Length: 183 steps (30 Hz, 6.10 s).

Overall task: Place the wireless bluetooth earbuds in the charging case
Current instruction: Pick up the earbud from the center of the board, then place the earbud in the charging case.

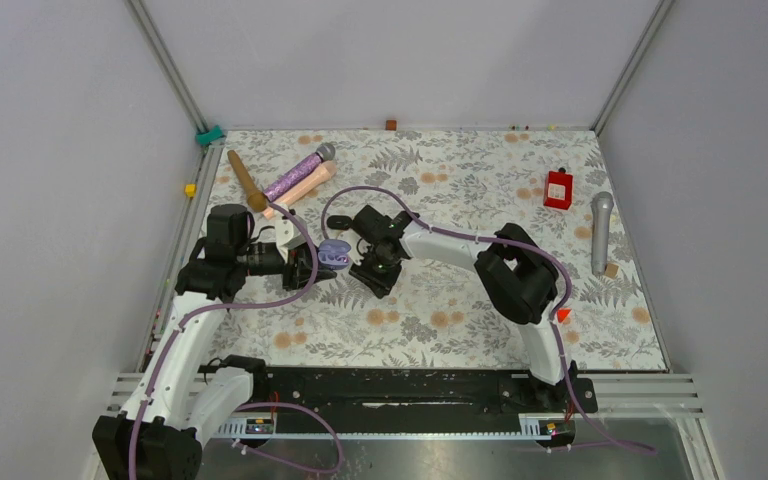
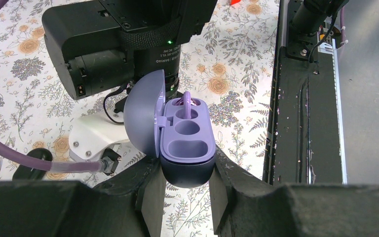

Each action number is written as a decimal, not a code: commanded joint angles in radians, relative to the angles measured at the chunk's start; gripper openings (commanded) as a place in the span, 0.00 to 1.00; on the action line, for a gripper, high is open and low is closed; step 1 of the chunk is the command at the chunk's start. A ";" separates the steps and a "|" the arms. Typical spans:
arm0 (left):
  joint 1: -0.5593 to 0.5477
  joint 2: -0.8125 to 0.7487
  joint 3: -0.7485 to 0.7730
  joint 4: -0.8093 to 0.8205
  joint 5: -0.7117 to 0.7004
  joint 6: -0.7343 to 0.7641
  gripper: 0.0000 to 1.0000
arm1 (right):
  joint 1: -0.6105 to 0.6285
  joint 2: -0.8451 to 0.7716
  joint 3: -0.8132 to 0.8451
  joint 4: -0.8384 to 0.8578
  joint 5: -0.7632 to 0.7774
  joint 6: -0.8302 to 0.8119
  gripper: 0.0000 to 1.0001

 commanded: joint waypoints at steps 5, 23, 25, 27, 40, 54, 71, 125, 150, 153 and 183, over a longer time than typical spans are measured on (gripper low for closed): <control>0.004 -0.012 0.035 0.017 0.043 0.013 0.00 | 0.032 0.047 0.031 -0.027 0.174 -0.024 0.37; 0.004 -0.015 0.033 0.016 0.046 0.015 0.00 | 0.036 -0.007 0.035 -0.012 0.271 -0.047 0.11; 0.004 -0.015 0.033 0.017 0.051 0.015 0.00 | 0.010 -0.059 0.034 -0.012 0.184 -0.043 0.10; 0.004 -0.013 0.033 0.016 0.059 0.016 0.00 | -0.031 -0.114 0.032 -0.013 0.084 -0.038 0.10; -0.074 0.053 0.051 0.018 0.067 0.051 0.00 | -0.338 -0.483 -0.019 -0.070 -0.626 -0.028 0.12; -0.290 0.335 0.266 -0.161 0.070 0.210 0.00 | -0.382 -0.825 -0.120 0.236 -1.122 0.245 0.12; -0.440 0.389 0.344 -0.162 0.190 0.239 0.00 | -0.376 -0.653 -0.396 2.034 -1.144 1.705 0.13; -0.462 0.348 0.203 0.301 0.193 -0.258 0.00 | -0.259 -0.894 -0.471 0.807 -0.934 0.525 0.12; -0.471 0.340 0.204 0.300 0.230 -0.263 0.00 | -0.229 -0.849 -0.443 0.694 -0.897 0.398 0.12; -0.471 0.337 0.204 0.301 0.232 -0.263 0.00 | -0.228 -0.847 -0.441 0.681 -0.892 0.379 0.12; -0.470 0.318 0.208 0.301 0.280 -0.269 0.00 | -0.229 -0.828 -0.434 0.578 -0.912 0.249 0.18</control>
